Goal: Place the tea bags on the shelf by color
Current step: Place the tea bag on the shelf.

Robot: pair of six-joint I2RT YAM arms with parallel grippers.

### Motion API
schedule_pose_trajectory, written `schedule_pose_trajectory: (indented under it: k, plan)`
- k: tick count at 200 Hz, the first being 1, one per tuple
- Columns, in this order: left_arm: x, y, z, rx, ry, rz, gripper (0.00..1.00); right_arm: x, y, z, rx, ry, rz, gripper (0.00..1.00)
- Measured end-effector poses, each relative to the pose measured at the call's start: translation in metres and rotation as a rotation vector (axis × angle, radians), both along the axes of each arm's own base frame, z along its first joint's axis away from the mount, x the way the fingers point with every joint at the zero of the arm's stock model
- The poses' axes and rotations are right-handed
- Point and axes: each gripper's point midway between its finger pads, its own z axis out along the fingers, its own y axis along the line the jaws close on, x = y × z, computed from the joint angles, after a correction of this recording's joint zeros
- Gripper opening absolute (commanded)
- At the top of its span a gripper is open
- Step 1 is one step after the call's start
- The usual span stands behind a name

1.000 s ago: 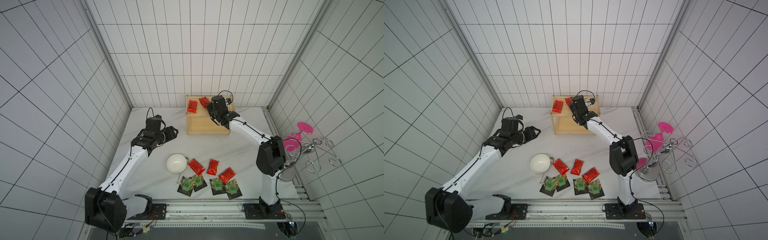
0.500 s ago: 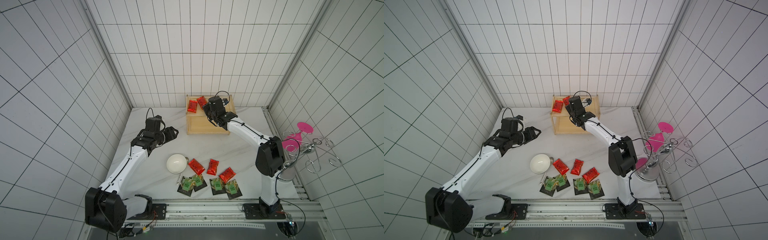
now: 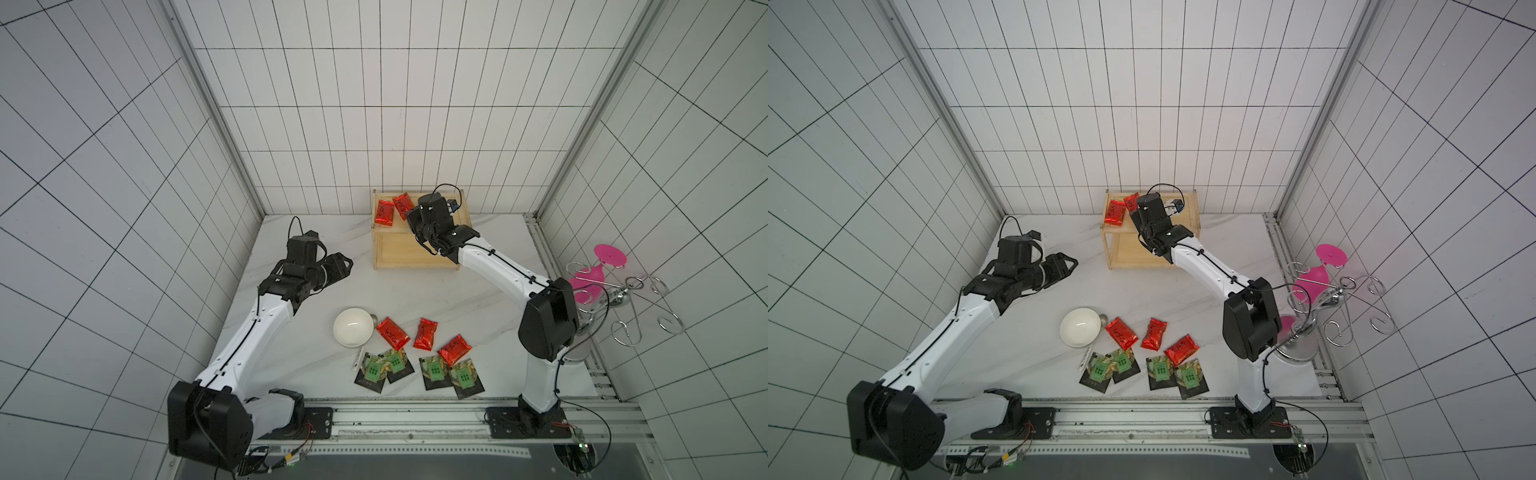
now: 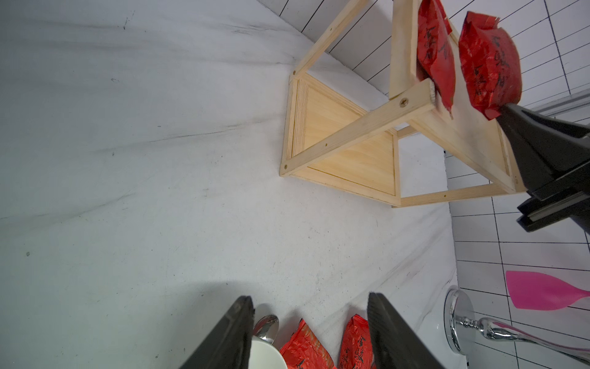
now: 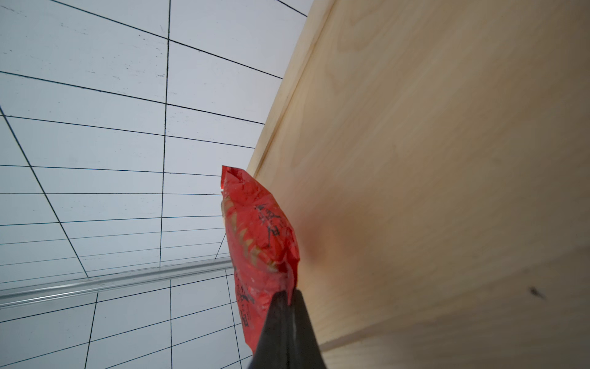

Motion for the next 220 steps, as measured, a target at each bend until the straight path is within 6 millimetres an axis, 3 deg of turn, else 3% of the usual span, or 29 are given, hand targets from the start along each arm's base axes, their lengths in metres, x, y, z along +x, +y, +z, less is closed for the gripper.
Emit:
schedule_pose_trajectory:
  k: [40, 116, 172, 196, 220]
  plan:
    - [-0.001, 0.0, 0.0, 0.0, 0.0, 0.0, 0.6, -0.01, 0.0, -0.014, -0.015, 0.052, -0.03, 0.01]
    - [-0.002, 0.001, -0.001, 0.0, 0.0, 0.001, 0.6, -0.013, 0.006, -0.012, -0.025, 0.05, -0.02, 0.34]
    - [-0.002, 0.002, 0.001, -0.001, -0.006, 0.005, 0.61, -0.019, 0.023, -0.005, -0.08, 0.007, 0.139, 0.4]
    - [-0.003, 0.001, 0.001, -0.004, -0.005, 0.0, 0.6, -0.034, 0.021, 0.016, -0.129, -0.056, 0.236, 0.35]
    - [-0.004, -0.004, 0.001, -0.032, 0.006, -0.02, 0.6, -0.054, 0.016, 0.063, -0.19, -0.197, 0.346, 0.32]
